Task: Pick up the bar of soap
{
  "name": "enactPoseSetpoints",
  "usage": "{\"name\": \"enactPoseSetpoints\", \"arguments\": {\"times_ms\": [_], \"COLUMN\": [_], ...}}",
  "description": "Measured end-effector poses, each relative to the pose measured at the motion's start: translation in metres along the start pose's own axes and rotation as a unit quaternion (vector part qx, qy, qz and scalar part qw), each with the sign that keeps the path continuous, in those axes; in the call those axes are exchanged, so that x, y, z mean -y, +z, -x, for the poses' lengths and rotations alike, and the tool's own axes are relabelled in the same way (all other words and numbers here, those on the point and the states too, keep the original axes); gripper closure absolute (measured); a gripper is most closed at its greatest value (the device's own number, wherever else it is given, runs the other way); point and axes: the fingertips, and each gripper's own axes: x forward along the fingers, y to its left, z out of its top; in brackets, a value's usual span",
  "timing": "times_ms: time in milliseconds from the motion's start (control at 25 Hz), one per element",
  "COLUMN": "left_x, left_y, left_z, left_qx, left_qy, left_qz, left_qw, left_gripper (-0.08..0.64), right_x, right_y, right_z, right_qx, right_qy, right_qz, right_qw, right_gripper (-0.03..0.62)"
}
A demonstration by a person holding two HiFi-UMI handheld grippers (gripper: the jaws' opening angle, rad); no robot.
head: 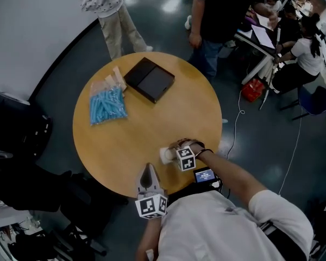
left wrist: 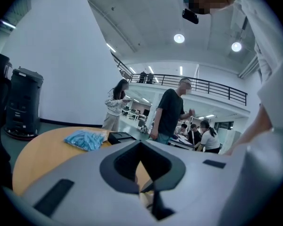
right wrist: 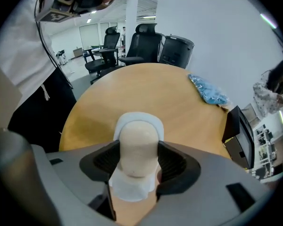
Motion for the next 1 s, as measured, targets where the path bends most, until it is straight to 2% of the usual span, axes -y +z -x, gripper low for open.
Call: {"name": "enactPoseSetpoints", "arguments": {"times_ms": [120, 240, 320, 360, 400, 440, 480, 520, 600, 680, 720, 760, 800, 840, 880, 1000], "left_x": [0.002, 0.004, 0.006, 0.008, 0.010, 0.012, 0.013, 0.015, 0.019, 0.023, 0.025, 0.027, 0.029, 0.031, 0.033, 0.042], "left_y": [0.001, 0.003, 0.006, 0.008, 0.011, 0.014, 0.018, 0.021, 0.027, 0.028, 0.027, 0.025, 0.023, 0.021, 0.019, 0.016], "left_z": [0.001, 0.002, 0.004, 0.005, 0.006, 0.007, 0.008, 0.009, 0.010, 0.010, 0.010, 0.010, 0.010, 0.010, 0.010, 0.009], "left_qx": [0.001, 0.003, 0.007, 0.011, 0.015, 0.020, 0.025, 0.030, 0.037, 0.039, 0.038, 0.037, 0.034, 0.032, 0.031, 0.027], "left_qy": [-0.001, -0.002, -0.004, -0.006, -0.009, -0.011, -0.013, -0.016, -0.019, -0.023, -0.025, -0.027, -0.029, -0.031, -0.034, -0.043], "left_qz": [-0.003, -0.002, -0.002, -0.003, -0.005, -0.007, -0.009, -0.011, -0.013, -0.015, -0.016, -0.015, -0.013, -0.011, -0.011, -0.016], "left_qw": [1.0000, 1.0000, 1.0000, 0.9999, 0.9998, 0.9997, 0.9996, 0.9994, 0.9991, 0.9989, 0.9988, 0.9989, 0.9989, 0.9989, 0.9989, 0.9986], "left_gripper": [0.554, 0.554, 0.554, 0.554, 0.554, 0.554, 0.554, 0.554, 0.554, 0.554, 0.554, 0.554, 0.554, 0.554, 0.554, 0.554], "right_x": [-0.002, 0.008, 0.020, 0.027, 0.034, 0.040, 0.044, 0.045, 0.043, 0.034, 0.029, 0.022, 0.016, 0.012, 0.010, 0.010], "right_y": [0.001, 0.008, 0.017, 0.022, 0.026, 0.030, 0.034, 0.038, 0.041, 0.036, 0.031, 0.026, 0.022, 0.020, 0.019, 0.023], "right_z": [0.005, 0.026, 0.052, 0.070, 0.090, 0.113, 0.139, 0.165, 0.218, 0.257, 0.268, 0.275, 0.277, 0.276, 0.275, 0.273], "right_qx": [0.010, 0.044, 0.091, 0.122, 0.158, 0.198, 0.241, 0.284, 0.356, 0.402, 0.414, 0.420, 0.422, 0.422, 0.421, 0.420], "right_qy": [-0.009, -0.040, -0.079, -0.102, -0.128, -0.157, -0.185, -0.213, -0.268, -0.321, -0.341, -0.356, -0.365, -0.370, -0.371, -0.368], "right_qz": [-0.005, -0.040, -0.091, -0.123, -0.156, -0.189, -0.221, -0.252, -0.309, -0.356, -0.377, -0.396, -0.410, -0.419, -0.421, -0.411], "right_qw": [1.000, 0.997, 0.989, 0.980, 0.967, 0.949, 0.927, 0.900, 0.840, 0.780, 0.755, 0.735, 0.722, 0.714, 0.713, 0.720], "right_gripper": [0.333, 0.333, 0.333, 0.333, 0.333, 0.333, 0.333, 0.333, 0.333, 0.333, 0.333, 0.333, 0.333, 0.334, 0.334, 0.334]}}
